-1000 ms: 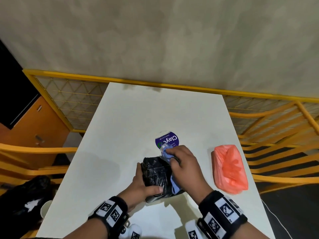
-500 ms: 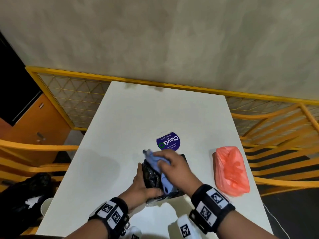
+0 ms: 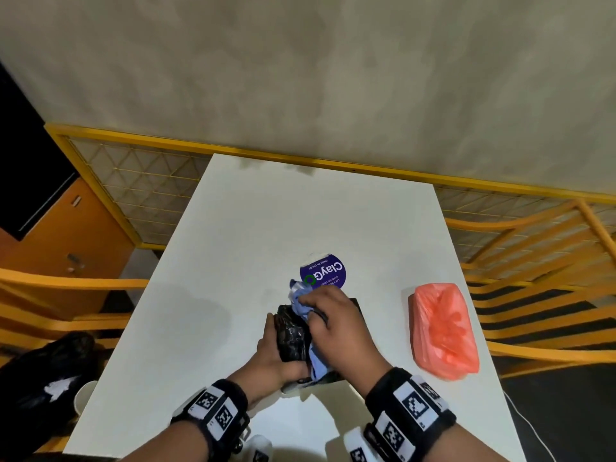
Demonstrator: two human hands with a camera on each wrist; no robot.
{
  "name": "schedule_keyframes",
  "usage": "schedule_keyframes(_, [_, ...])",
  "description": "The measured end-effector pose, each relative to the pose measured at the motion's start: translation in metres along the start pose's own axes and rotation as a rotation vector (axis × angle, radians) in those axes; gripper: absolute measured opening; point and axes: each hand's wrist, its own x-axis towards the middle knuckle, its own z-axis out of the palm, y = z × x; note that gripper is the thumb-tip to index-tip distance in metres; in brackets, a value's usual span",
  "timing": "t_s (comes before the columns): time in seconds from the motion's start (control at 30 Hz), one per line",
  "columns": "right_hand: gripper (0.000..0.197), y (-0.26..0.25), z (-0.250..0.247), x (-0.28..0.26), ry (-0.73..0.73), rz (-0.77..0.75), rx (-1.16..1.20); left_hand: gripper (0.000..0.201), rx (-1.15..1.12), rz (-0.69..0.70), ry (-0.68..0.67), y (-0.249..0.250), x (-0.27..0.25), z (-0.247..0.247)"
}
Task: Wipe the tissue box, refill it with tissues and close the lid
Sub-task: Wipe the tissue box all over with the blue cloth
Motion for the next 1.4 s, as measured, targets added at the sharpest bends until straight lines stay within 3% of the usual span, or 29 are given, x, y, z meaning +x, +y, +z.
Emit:
schedule_keyframes(0.1, [0.035,0.007,0.009,-0.011,-0.030,0.034,-0.142,0.097,-0.020,-0.011,-0.016,-0.002,0.002,0.002])
schedule_keyframes(0.23, [0.033,-0.002,0.010,-0.008,-0.177,0.066,0.133,0.087,-0.006,0.026,-0.002,-0.001,0.000,0.004])
schedule_keyframes(0.3, [0.032,0.000,-0.006,0.002,-0.048,0.089,0.186,0.091,-0.071,0.003,-0.024,0.000,-0.002,0.004])
schedule_keyframes(0.4, [0.034,0.019,-0.034,0.016,0.194,0.124,0.032,0.095,-0.113,-0.017,-0.049,0.003,-0.004,0.003])
schedule_keyframes(0.53, [0.030,0.048,-0.029,0.012,0.066,0.302,-0.161,0.101,-0.088,-0.029,-0.036,0.001,-0.002,0.000])
schedule_keyframes(0.6, [0.029,0.052,-0.011,0.005,0.011,0.289,-0.237,0.098,-0.079,-0.026,-0.040,0.000,-0.003,0.002])
schedule_keyframes(0.7, [0.031,0.044,-0.003,0.014,-0.035,0.310,-0.026,0.091,-0.131,0.002,-0.052,0.002,-0.007,0.004])
schedule_keyframes(0.8, [0.031,0.041,-0.022,0.027,0.111,0.361,0.187,0.090,-0.155,-0.002,-0.051,0.005,-0.008,0.004])
schedule_keyframes(0.87, [0.030,0.049,-0.035,0.028,0.209,0.349,0.098,0.091,-0.141,-0.004,-0.046,0.007,-0.008,0.003])
schedule_keyframes(0.97, [0.028,0.058,-0.031,0.019,0.053,0.350,-0.081,0.092,-0.137,-0.007,-0.051,0.008,-0.006,0.002])
schedule_keyframes(1.03, [0.028,0.051,-0.020,0.009,-0.041,0.319,-0.024,0.097,-0.143,-0.007,-0.051,0.008,-0.004,0.003])
schedule_keyframes(1.2, [0.034,0.022,-0.010,-0.020,-0.008,0.099,0.035,0.091,-0.172,0.000,-0.063,0.008,-0.004,0.002])
schedule_keyframes(1.3, [0.033,0.020,0.001,-0.041,-0.078,0.088,-0.068,0.093,-0.173,-0.004,-0.107,0.006,-0.002,-0.001])
schedule_keyframes(1.4, [0.031,0.008,0.005,-0.037,-0.209,0.130,0.082,0.093,-0.171,0.003,-0.144,0.000,0.001,-0.003])
